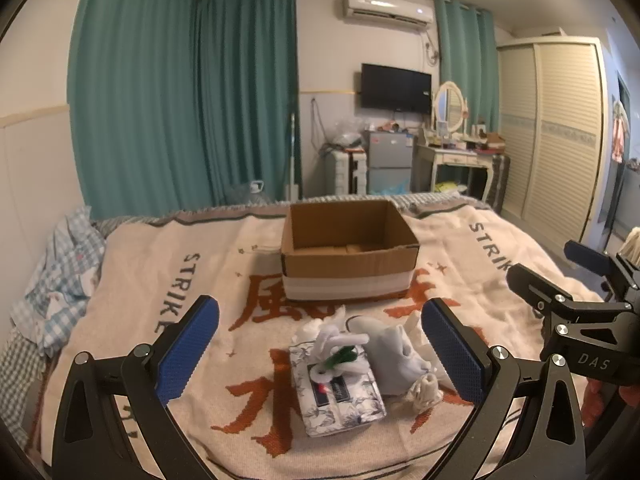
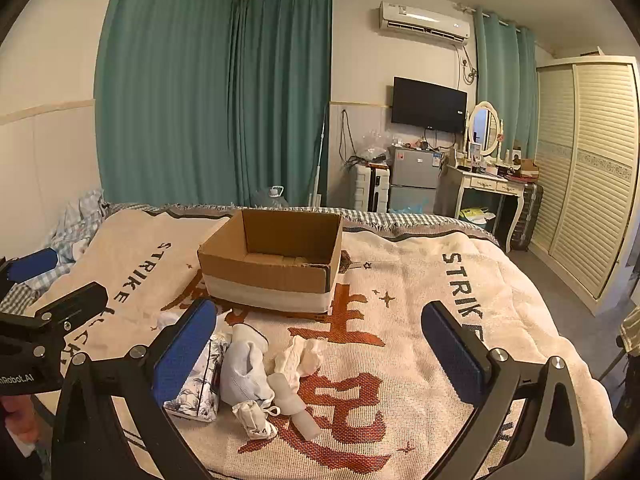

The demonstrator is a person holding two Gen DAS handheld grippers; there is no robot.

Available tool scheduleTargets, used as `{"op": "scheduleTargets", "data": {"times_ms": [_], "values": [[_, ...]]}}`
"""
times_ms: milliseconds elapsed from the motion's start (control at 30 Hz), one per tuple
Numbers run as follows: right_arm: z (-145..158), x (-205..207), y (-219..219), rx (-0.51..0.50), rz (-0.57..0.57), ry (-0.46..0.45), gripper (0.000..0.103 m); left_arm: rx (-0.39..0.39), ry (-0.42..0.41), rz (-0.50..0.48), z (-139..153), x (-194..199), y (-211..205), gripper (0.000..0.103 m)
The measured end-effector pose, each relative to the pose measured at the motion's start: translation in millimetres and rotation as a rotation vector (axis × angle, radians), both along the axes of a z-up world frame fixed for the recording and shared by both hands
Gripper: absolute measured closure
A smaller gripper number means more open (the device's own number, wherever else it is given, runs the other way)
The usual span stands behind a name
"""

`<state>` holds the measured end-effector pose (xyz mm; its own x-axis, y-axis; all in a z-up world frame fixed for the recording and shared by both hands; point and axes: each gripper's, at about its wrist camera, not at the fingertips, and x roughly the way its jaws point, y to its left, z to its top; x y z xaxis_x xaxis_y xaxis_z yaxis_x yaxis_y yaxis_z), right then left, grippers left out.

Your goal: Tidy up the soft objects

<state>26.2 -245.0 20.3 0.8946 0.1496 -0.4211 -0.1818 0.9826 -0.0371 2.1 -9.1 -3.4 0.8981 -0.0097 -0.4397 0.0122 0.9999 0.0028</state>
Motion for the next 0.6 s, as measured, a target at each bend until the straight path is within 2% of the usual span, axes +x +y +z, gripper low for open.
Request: {"op": "scheduleTargets", "data": {"times_ms": [333, 467, 600], "values": [[13.2, -15.3, -0.7, -0.02, -0.01, -0.001, 0.0, 0.003, -0.015, 0.001, 2.4, -11.9, 3.0, 0.0], [4.6, -17.6, -0.8, -0.023, -0.005, 0.046, 0.0, 0.008, 0.018, 0.003, -8.5, -11.9, 6.3, 0.0], [-23.2, -9.0, 8.5, -0.03, 0.02, 0.146, 0.0, 0.014, 0.071, 0.014, -31.2, -7.9, 8.9, 0.0]]}}
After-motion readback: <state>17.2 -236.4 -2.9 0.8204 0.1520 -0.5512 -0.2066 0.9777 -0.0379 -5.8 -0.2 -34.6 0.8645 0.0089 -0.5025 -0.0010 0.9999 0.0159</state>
